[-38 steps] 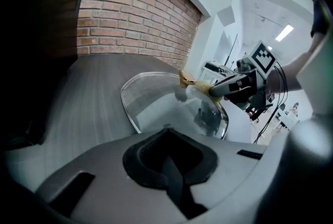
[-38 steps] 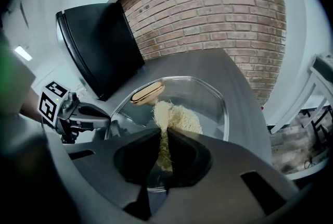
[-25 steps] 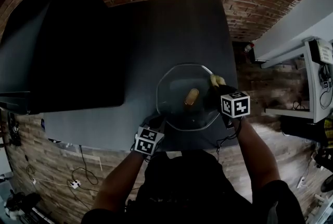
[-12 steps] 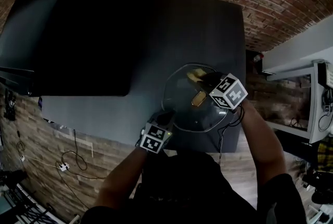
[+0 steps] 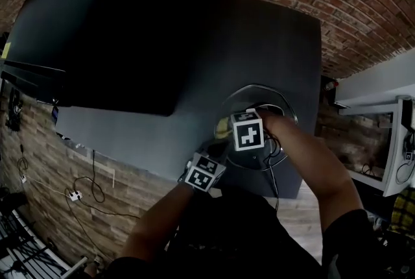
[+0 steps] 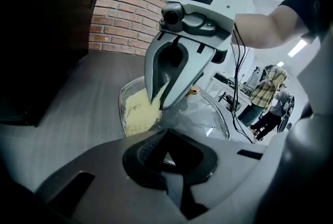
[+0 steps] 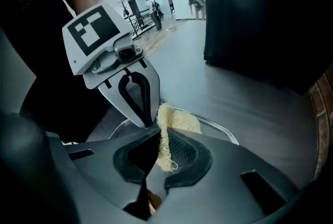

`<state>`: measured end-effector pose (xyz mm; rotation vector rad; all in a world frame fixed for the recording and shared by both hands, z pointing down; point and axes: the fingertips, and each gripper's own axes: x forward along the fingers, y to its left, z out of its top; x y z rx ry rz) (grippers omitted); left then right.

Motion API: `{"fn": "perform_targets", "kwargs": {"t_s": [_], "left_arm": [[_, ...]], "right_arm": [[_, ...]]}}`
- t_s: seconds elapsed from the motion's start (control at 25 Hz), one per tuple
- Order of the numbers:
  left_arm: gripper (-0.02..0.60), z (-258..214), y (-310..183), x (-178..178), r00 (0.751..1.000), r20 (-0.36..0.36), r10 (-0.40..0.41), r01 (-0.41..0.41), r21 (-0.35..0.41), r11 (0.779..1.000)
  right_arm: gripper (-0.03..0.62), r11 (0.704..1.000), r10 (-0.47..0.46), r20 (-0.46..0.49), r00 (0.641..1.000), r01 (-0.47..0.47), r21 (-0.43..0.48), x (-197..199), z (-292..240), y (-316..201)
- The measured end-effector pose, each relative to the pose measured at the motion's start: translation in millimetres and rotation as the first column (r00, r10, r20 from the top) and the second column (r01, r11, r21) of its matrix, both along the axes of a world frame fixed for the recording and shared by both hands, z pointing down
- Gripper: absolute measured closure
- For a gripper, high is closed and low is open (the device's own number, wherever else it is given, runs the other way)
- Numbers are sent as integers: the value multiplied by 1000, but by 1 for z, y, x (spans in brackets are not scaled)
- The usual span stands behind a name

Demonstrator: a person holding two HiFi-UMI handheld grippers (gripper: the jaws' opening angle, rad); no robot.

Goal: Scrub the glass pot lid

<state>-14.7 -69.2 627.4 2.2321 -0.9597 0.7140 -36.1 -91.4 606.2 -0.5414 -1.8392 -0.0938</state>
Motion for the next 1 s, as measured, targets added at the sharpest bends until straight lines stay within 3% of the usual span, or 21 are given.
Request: {"fn": "perform_targets", "kwargs": {"t_s": [0.2,0.32,0.44,0.64,1.0], "left_arm": [[551,-1,0,-3,1000,-1,-4,4,5,1000],[551,-1,0,-3,1000,-9,-12,12,1,1000],[551,-2,0,-3,1000,-15,-15,15,-1,1000],[551,-1,-1,-4,1000,-13,-17,17,2,1000],[551,-1,-2,-5,999,-20,-31,31,-3,1000]], "right_arm": [[548,999,43,-10,999,-43,6,-18,11,-5],[548,988,148,13,989,-148,35,-24,15,-30],[548,956,291,28,956,-292,33,-23,14,-58],[548,856,517,34,855,-517,6,0,19,-104],[549,645,763,71,642,-763,-33,76,15,-152]]}}
